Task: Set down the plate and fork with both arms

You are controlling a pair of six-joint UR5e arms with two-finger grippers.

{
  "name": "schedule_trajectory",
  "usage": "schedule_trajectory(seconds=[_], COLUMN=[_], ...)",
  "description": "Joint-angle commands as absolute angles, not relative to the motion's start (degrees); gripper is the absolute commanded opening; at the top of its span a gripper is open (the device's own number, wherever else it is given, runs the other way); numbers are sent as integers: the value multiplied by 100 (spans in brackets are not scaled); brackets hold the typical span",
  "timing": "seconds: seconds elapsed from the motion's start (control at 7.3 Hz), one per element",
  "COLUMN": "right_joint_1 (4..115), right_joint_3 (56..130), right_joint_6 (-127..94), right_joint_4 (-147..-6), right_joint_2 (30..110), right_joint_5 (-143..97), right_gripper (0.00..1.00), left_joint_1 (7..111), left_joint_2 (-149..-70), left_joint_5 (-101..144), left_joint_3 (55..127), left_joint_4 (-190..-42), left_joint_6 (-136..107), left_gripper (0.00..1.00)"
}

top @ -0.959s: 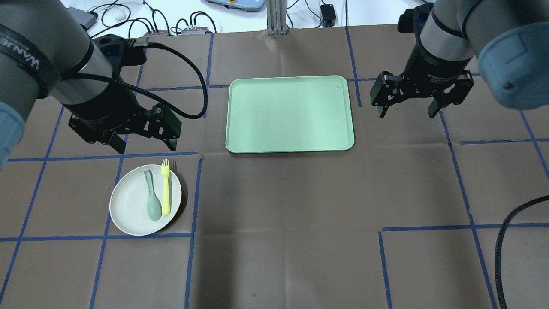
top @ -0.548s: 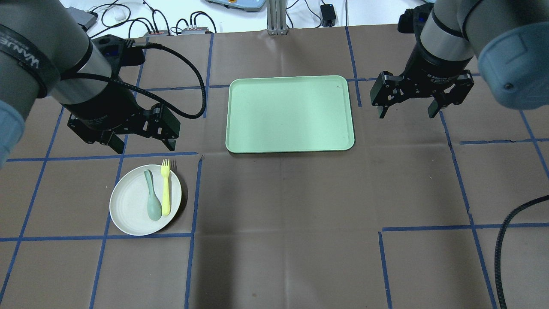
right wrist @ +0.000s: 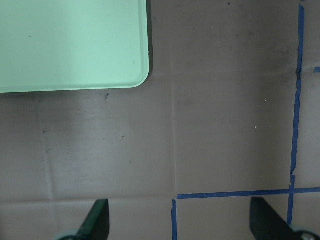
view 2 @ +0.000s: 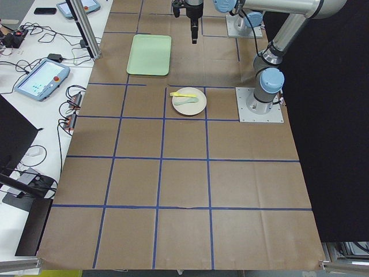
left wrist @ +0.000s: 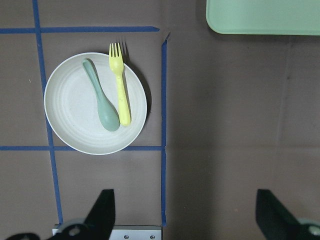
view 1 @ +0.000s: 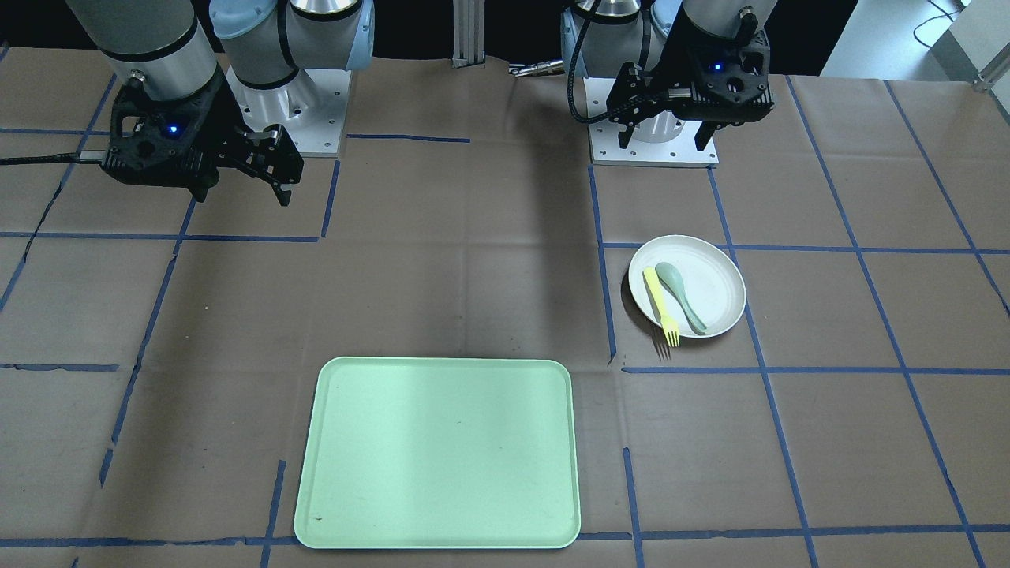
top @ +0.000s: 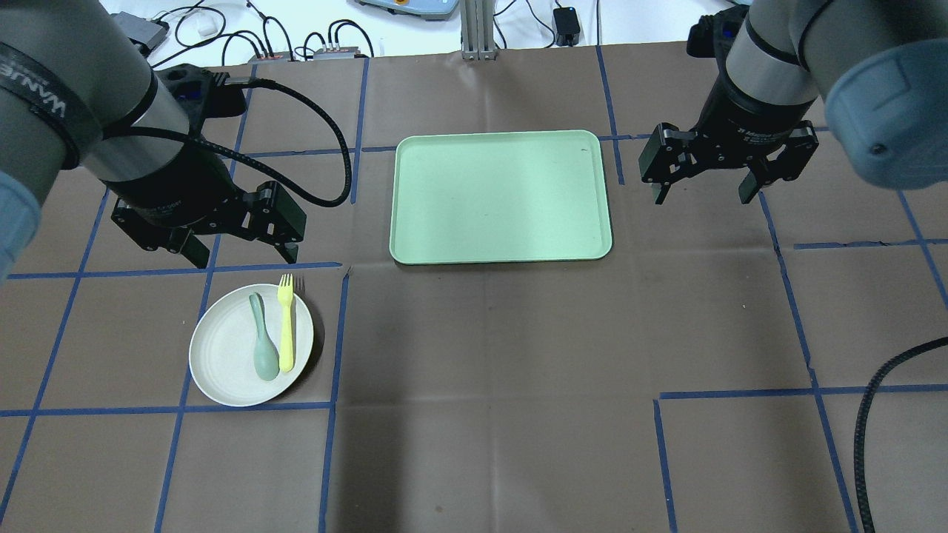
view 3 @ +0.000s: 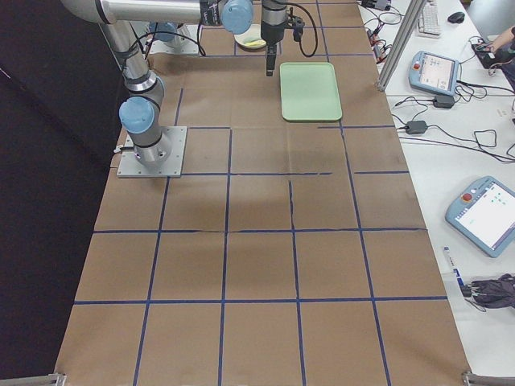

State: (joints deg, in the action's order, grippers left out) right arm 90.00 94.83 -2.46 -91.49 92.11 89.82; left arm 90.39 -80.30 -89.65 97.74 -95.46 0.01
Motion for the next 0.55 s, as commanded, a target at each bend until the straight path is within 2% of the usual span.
schedule_trajectory(seconds=[0.0,0.27,0.41], right_joint_1=[9000,9000,9000], right_joint_3=[9483,9483,9483], right_joint_6=[-237,-237,-237], right_joint_4=[-9141,-9141,-9141], right_joint_2=[9220,9211,9211], right_joint_5=[8982,8982,8982], right_gripper=[100,100,100], left_joint_1=[8520,7861,7475], left_joint_2=[-8033,-7989,-8068], left_joint_5=[-9053,-9062,-9027], left_joint_3=[10297,11132,11231], left_joint_4=[-9240,-8395,-8272], left_joint_6=[927,1639,1922], left_gripper=[100,100,100])
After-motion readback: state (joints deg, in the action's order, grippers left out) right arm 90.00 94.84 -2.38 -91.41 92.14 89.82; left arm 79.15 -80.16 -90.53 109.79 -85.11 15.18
